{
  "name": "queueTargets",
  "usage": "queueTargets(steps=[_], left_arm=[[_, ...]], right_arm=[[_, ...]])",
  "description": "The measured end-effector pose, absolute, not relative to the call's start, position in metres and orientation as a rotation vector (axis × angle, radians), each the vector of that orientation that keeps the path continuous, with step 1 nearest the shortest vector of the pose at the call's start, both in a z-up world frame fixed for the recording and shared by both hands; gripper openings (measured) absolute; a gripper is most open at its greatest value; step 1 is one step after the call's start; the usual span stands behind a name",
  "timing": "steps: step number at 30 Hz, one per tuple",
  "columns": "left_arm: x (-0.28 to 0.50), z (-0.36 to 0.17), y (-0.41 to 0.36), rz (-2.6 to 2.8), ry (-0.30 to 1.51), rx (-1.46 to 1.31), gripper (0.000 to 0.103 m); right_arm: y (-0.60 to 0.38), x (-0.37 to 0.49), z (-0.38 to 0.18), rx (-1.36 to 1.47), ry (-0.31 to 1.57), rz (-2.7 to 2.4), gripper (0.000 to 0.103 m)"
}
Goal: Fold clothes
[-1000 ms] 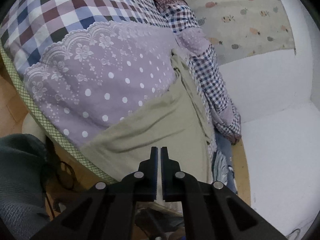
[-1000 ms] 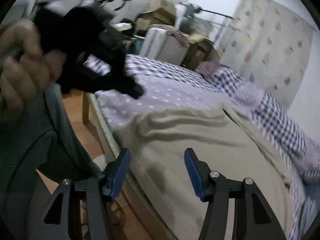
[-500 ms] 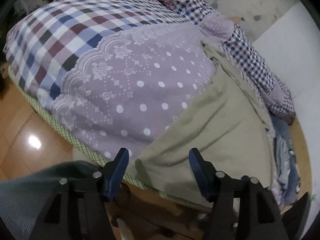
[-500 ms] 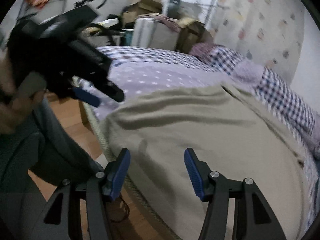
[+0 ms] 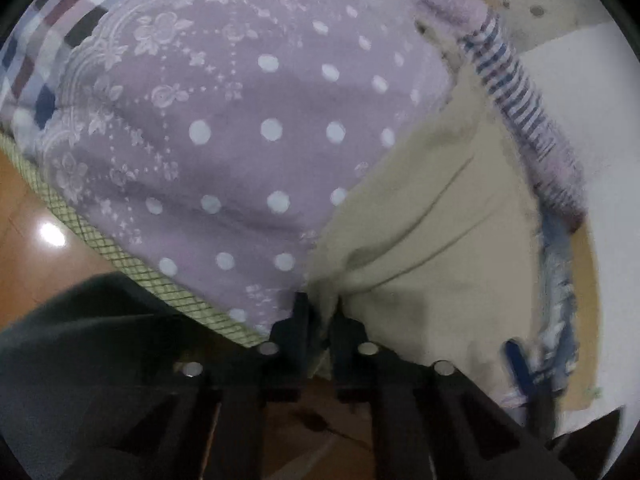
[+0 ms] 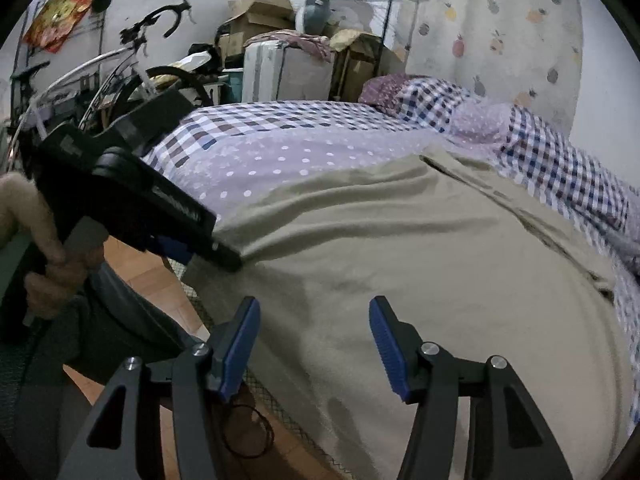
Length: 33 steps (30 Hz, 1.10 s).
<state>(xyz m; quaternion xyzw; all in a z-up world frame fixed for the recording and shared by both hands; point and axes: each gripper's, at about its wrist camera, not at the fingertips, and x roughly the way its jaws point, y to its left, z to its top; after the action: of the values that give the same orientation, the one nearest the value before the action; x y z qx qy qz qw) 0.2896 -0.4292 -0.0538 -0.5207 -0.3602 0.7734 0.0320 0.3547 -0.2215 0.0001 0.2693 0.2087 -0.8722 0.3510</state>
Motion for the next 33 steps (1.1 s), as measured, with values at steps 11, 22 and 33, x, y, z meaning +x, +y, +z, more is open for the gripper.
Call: queueTargets(steps=[11, 22, 33], left_arm=[[0.323, -0.033, -0.449, 2.179, -1.379, -1.248, 0.003], [0.325, -0.030, -0.451, 1.933, -1.527, -1.070, 0.003], [0.335, -0.051, -0.459, 2.001, -1.708, -1.222, 0.071]], right_arm=[[-0.255, 0.400, -0.015, 0.491, 0.824, -2.143, 0.066], [-0.277, 0.402, -0.029, 0.352, 0.950, -2.228, 0.066], [-0.276, 0.390, -0.013, 0.360, 0.927, -2.274, 0.004]])
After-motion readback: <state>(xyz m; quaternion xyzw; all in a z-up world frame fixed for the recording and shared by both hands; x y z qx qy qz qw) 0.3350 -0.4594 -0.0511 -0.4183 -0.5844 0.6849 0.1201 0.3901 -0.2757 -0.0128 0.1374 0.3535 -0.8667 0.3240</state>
